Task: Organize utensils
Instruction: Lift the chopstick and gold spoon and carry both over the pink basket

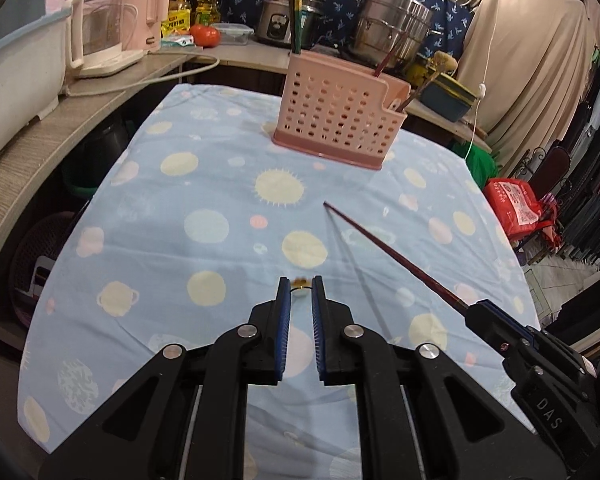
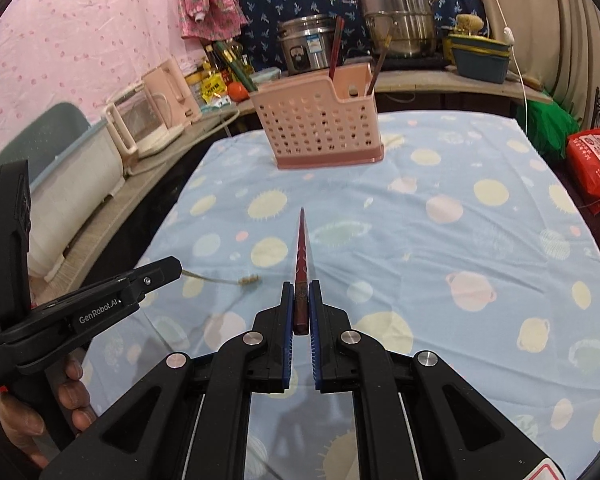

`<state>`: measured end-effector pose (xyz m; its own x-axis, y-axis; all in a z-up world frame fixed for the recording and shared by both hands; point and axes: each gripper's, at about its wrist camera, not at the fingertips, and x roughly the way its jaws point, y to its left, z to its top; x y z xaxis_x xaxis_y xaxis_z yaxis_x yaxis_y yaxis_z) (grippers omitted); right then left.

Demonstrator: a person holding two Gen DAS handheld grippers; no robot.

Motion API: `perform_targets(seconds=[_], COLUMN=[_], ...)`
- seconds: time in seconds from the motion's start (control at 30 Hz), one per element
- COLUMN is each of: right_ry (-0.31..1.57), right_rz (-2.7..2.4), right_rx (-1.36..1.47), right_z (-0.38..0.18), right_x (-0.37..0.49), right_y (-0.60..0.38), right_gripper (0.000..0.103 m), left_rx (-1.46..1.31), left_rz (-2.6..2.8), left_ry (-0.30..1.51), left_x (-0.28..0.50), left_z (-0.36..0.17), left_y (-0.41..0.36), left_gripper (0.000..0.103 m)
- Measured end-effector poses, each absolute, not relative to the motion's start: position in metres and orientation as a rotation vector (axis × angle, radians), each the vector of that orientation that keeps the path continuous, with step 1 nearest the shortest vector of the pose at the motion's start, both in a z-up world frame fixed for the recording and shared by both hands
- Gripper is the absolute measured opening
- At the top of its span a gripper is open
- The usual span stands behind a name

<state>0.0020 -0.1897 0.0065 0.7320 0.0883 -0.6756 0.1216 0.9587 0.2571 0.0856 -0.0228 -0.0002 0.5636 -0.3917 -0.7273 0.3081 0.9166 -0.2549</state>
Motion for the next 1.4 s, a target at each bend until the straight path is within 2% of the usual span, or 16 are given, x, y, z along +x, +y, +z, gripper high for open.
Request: perform_targets(seconds=[0.6,1.0,1.4], right_ry=[0.568,0.494,0.316], right_rz=[-0.027,-0.030,-0.054], right_rx=[0.287,0.284,0.293], right_z=[0.087,0.129,0.210], right_x=[0.031,0.081,0.164], right_y=[-0.214,-0.238,-0.271], right_gripper=[0.007,0.007,0.007], left_rx=[-0.100,-0.087,-0.099], left_rz=[-0.428,-0.466,-0.474], left_ry=[0.737,0.694,0.613], left_x=[0.119,0.159,0.231], left_z=[0.073,0.104,0.148], left_y=[-0.033,-0.057,-0.075], left_gripper=[0.010,0.010,0.010])
